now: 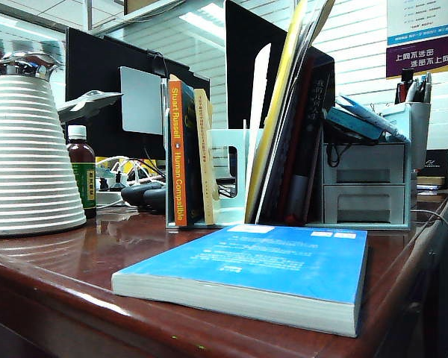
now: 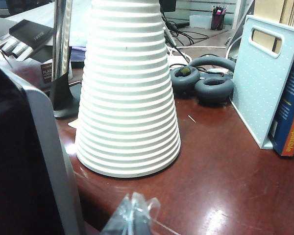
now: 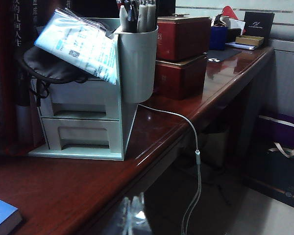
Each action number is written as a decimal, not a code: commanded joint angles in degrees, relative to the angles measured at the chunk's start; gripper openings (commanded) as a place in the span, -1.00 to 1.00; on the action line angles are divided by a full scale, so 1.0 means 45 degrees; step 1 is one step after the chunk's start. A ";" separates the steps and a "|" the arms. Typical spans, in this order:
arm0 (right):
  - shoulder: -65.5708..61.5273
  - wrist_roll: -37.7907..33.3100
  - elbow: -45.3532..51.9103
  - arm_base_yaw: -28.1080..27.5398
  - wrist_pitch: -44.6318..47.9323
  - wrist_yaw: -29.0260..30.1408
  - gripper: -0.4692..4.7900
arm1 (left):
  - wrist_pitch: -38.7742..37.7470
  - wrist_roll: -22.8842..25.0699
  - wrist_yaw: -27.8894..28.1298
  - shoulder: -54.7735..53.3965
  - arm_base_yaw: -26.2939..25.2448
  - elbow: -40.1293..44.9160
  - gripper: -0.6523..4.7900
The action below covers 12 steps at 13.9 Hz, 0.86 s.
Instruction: Pick up the blue book and put it on the bookshelf.
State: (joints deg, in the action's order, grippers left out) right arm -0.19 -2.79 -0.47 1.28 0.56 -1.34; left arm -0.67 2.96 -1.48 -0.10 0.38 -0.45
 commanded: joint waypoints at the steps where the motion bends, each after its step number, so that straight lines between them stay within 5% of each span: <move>1: 0.0010 -0.0049 -0.1360 0.0034 0.0306 -0.0010 -0.83 | 0.0350 -0.1103 -0.0049 -0.0029 0.0024 -0.1020 -0.79; 5: -0.1287 -0.0058 -0.4109 0.0034 -0.0097 -0.0311 -0.83 | 0.0369 -0.1239 -0.0053 -0.2006 0.0024 -0.3385 -0.79; 7: -0.2832 -0.0155 -0.5683 0.0034 -0.0131 -0.0330 -0.83 | 0.0447 -0.2404 -0.0248 -0.3997 0.0029 -0.4580 -0.79; 12: -0.6577 -0.0947 -0.8374 0.0374 -0.1122 0.2205 -0.83 | 0.3036 -0.6037 -0.5921 -0.9544 0.0835 -0.5969 -0.79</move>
State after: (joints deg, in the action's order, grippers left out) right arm -28.62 -4.99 -37.15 2.72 -3.95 5.93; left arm 10.85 -21.04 -23.49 -40.29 2.57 -26.02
